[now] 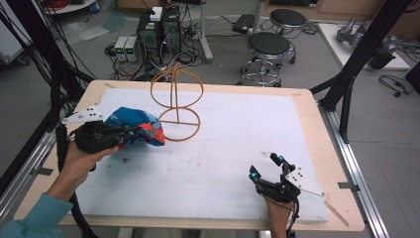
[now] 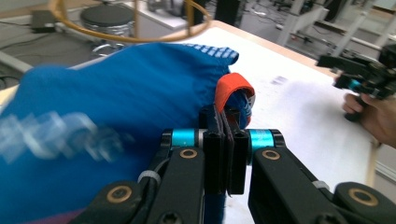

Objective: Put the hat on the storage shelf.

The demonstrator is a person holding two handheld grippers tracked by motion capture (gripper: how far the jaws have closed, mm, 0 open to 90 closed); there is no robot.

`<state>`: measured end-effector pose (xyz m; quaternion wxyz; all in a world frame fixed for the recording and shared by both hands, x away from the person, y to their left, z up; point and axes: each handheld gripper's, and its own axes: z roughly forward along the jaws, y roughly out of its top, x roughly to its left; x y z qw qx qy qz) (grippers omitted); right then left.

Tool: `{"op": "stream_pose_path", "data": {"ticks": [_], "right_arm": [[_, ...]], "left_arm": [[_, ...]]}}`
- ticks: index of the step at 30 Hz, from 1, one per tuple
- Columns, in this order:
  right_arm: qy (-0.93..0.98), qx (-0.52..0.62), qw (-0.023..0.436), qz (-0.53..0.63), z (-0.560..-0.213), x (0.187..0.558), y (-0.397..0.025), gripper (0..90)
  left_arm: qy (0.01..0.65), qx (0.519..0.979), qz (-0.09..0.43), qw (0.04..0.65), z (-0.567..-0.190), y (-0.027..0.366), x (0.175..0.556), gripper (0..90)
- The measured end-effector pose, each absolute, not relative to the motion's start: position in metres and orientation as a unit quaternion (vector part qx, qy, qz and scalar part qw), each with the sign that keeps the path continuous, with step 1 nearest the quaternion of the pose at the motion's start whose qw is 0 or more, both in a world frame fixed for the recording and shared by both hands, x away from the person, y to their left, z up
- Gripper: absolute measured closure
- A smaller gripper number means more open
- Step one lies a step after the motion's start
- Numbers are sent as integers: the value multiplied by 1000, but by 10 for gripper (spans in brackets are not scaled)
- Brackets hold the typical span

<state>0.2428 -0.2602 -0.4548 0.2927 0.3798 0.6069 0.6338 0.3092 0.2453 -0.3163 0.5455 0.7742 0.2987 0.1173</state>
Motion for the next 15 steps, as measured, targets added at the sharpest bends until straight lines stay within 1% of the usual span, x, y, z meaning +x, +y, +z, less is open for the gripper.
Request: {"op": "stream_pose_path", "data": {"ticks": [2,6,8,11,15], "right_arm": [[608,379,293,633,-455,243,-260,109],[607,379,293,634,-455,243,-260,109],[607,379,293,634,-455,243,-260,109],[606,377,296,635,-455,243,-260,108],[606,380,293,634,-455,243,-260,109]], "left_arm": [[293,776,103,549,-319,241,308,873],[281,783,91,547,-324,231,307,866],[278,785,82,547,-326,228,308,837],[274,787,73,548,-328,224,308,836],[256,793,43,551,-330,218,308,796]]}}
